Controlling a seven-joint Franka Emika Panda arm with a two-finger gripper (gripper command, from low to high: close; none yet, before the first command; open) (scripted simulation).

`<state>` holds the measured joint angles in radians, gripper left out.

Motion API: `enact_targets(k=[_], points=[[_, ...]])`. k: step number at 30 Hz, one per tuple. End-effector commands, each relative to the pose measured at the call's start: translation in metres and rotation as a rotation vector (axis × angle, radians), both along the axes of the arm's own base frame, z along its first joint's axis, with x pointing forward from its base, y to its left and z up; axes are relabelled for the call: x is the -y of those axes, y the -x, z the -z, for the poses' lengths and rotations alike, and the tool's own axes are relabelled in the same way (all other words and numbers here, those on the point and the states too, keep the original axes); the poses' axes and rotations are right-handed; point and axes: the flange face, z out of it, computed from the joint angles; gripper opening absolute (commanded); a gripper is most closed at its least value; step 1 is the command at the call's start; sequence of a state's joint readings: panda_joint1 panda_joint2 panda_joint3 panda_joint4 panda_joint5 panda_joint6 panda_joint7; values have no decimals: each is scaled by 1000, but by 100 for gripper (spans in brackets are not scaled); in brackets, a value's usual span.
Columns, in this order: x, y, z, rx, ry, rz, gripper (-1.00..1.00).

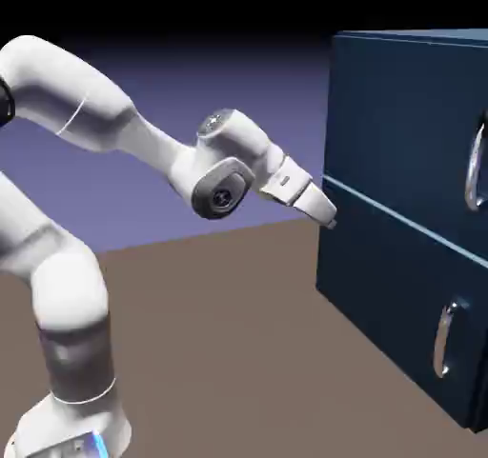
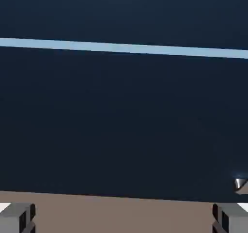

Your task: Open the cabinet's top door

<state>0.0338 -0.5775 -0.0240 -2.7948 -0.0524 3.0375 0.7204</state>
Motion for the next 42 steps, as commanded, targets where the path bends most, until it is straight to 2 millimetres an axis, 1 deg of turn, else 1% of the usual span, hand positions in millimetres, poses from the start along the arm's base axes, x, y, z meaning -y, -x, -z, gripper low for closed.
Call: enact_targets(k=[1,7,12,18,23,28,33,38,42], points=[[-2,-1,-9,20,36,-39,100],[-12,-4,-57,142,263,-250,100],[-14,-2,-93,242,463,-399,100],[-9,3,-129,352,715,-545,100],[1,6,-153,430,934,-640,100],[16,8,-170,491,1159,-715,100],[36,7,-180,530,1389,-773,100],[59,2,-182,543,1620,-819,100],[80,-5,-178,533,1804,-850,100]])
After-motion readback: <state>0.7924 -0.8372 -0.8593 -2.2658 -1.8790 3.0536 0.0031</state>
